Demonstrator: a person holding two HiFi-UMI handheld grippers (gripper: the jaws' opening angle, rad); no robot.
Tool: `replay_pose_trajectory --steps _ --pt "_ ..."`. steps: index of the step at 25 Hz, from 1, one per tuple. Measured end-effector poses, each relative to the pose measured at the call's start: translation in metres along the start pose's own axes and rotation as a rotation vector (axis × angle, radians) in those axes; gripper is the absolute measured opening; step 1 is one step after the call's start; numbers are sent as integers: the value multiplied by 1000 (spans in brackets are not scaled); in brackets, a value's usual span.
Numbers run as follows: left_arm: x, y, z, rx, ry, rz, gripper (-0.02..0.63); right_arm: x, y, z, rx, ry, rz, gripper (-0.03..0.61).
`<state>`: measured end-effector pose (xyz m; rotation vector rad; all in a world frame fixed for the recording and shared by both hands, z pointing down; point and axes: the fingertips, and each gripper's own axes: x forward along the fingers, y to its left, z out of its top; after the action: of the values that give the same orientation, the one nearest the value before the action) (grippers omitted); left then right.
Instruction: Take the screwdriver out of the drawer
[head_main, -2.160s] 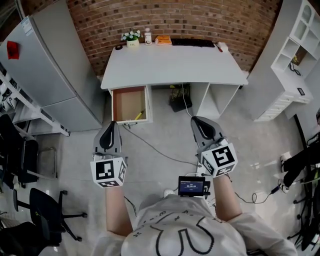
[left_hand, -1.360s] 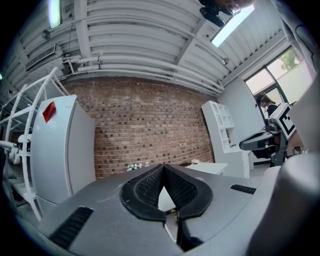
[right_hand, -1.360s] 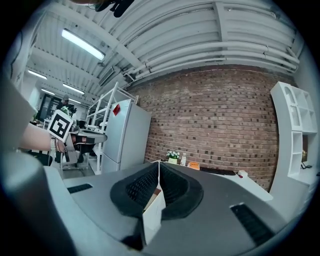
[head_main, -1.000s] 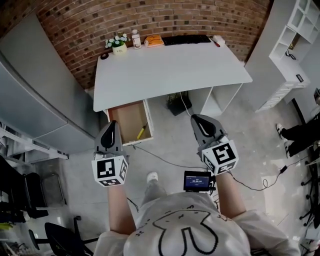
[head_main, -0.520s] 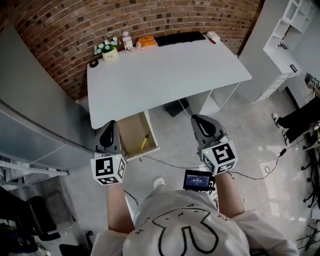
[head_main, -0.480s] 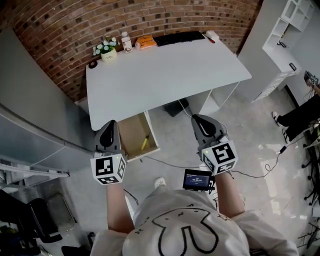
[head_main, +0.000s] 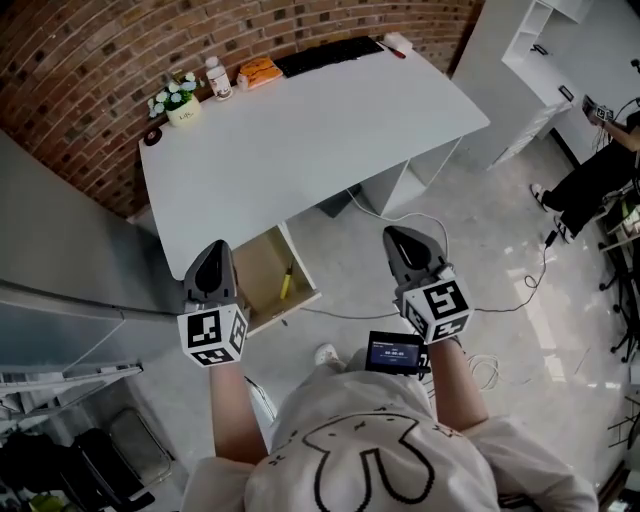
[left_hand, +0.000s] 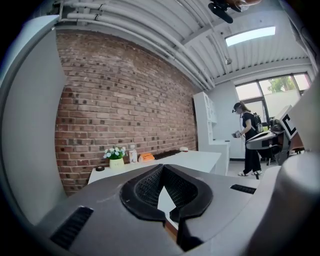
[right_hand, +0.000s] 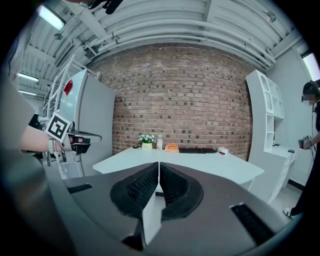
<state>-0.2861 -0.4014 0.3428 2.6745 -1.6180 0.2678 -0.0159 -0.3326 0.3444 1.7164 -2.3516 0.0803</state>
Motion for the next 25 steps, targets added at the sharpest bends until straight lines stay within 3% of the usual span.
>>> replay_pose_trajectory --steps 16,25 --pt "57 -45 -44 -40 141 -16 12 22 -71 -50 59 101 38 21" --pt "64 -62 -119 -44 280 -104 12 37 -59 -117 134 209 27 21"
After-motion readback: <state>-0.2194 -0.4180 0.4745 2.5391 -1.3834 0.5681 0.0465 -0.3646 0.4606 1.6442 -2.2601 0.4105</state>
